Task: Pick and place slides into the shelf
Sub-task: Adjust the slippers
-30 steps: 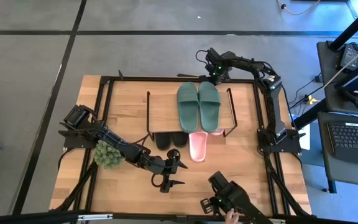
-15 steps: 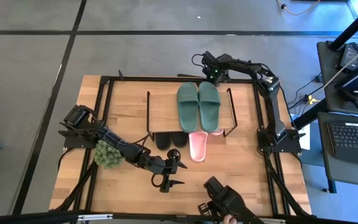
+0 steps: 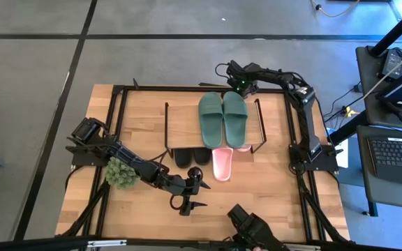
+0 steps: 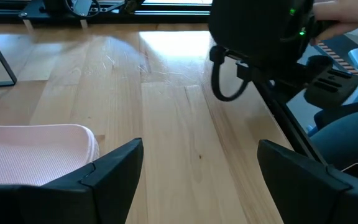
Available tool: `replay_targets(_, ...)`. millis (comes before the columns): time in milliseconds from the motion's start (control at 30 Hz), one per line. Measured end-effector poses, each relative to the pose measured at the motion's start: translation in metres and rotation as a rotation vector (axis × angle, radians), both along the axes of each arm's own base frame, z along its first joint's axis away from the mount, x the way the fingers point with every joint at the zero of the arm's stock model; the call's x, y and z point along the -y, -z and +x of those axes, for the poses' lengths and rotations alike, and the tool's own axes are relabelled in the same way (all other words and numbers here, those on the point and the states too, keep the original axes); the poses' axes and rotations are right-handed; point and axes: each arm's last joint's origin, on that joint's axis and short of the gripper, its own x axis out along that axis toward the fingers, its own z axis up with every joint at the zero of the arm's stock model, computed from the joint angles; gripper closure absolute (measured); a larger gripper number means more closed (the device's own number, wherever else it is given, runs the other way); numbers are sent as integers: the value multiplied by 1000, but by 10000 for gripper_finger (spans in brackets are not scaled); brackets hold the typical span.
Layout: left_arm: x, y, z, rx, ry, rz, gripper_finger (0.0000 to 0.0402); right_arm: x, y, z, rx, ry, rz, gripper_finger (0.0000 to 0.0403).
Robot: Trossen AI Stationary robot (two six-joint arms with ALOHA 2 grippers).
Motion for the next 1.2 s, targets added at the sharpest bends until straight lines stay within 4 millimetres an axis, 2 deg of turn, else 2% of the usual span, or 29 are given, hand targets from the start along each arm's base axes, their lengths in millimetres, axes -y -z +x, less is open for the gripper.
replay_targets(233,0,0,0,-1,-2,-5,95,-8,2,5,-3,-29,27,314)
replay_targets(333,0,1,0,-14,-18,-54,95,-9,2,5,-1,-32,39,314)
replay_targets(733,0,5,1,-25,-4,-42,95,-10,2,4,2,-46,57,314)
replay_targets(867,-1,24,7,-58,-21,-49,95,-10,2,4,1,-40,60,314)
replay_targets(1000,-1,50,25,-109,-36,-35,95,-10,2,4,-1,-23,65,314)
replay_targets(1200,4,64,54,-114,-64,42,95,-11,2,4,-3,-21,67,314)
